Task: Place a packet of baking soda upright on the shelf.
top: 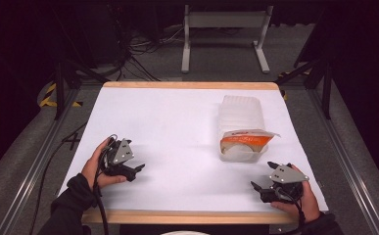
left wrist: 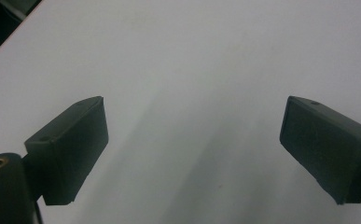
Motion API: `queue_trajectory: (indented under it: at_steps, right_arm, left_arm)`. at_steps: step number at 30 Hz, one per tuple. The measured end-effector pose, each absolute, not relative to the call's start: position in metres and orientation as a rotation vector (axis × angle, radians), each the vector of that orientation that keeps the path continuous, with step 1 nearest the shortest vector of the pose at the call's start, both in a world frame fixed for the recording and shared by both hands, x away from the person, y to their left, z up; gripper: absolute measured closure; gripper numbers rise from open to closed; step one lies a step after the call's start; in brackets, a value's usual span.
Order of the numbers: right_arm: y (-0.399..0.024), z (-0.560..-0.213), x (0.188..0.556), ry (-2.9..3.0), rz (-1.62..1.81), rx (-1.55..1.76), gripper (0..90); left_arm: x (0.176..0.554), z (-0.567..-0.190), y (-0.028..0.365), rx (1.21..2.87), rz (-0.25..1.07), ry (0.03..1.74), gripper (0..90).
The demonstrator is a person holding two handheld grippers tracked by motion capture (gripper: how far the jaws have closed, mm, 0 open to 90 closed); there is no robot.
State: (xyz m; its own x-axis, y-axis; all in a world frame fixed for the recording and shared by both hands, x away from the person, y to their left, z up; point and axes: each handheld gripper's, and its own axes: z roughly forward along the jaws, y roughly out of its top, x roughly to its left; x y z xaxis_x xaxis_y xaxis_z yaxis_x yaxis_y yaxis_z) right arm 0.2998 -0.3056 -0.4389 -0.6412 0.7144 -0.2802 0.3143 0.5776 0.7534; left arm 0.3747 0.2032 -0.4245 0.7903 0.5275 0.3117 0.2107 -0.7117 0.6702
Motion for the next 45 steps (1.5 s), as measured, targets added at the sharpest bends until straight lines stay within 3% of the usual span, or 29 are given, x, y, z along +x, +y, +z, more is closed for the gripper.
queue_trajectory:
  at_steps: [22, 45]
  right_arm:
    - [-0.299, -0.437, 0.311, 2.237, 0.943, 0.79, 14.0]
    - [-0.313, -0.432, 0.316, 2.156, 1.005, 0.868, 13.6]
  left_arm:
    - [0.337, -0.448, 0.279, 2.163, 0.601, 0.776, 8.3]
    - [0.303, -0.462, 0.323, 1.941, 0.576, 0.929, 8.7]
